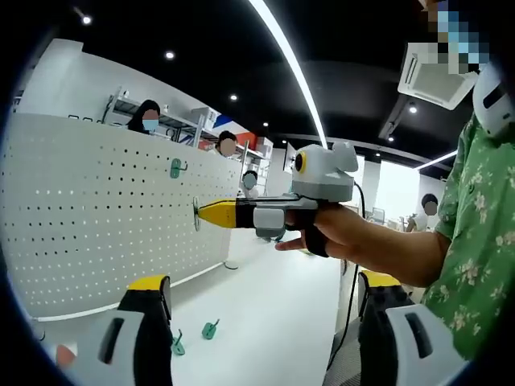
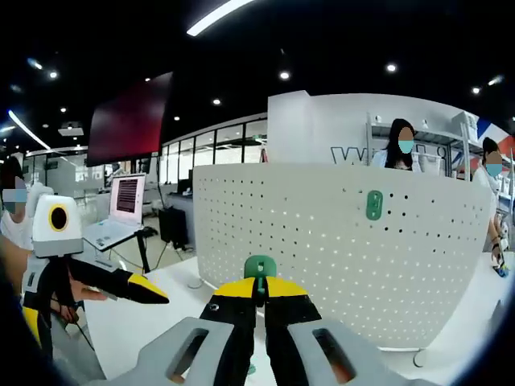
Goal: Insert the hook assembly into the mounting plate slot until the hook locks in place.
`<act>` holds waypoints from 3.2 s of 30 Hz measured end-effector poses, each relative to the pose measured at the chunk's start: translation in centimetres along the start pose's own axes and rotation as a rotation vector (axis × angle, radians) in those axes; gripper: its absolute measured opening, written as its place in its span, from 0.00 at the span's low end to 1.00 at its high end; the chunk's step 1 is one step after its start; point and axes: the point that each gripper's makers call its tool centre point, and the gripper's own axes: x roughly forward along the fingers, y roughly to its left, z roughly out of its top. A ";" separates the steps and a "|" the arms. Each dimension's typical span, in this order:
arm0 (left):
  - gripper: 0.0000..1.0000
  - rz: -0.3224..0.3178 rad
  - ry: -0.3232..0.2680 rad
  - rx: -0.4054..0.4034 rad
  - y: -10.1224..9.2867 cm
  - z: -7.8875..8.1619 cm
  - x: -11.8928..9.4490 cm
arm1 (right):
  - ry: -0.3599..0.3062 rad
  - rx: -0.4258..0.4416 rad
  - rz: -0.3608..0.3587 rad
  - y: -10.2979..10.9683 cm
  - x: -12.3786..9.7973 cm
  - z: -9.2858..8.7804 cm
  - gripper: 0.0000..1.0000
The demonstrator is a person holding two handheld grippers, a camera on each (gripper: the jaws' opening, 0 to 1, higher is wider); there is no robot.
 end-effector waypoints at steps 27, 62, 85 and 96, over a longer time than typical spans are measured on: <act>0.97 -0.002 0.007 -0.008 0.5 -0.4 -0.4 | -0.075 0.001 -0.169 -6.7 1.4 3.7 0.01; 0.96 0.018 0.022 -0.031 2.0 -1.1 0.0 | -0.117 -0.023 -0.371 -16.8 1.7 6.3 0.01; 0.96 0.022 0.034 -0.040 2.9 -1.3 0.1 | -0.114 -0.027 -0.407 -19.3 3.8 6.1 0.01; 0.96 0.026 0.041 -0.045 3.3 -1.6 0.1 | -0.117 -0.010 -0.421 -19.9 4.3 5.8 0.01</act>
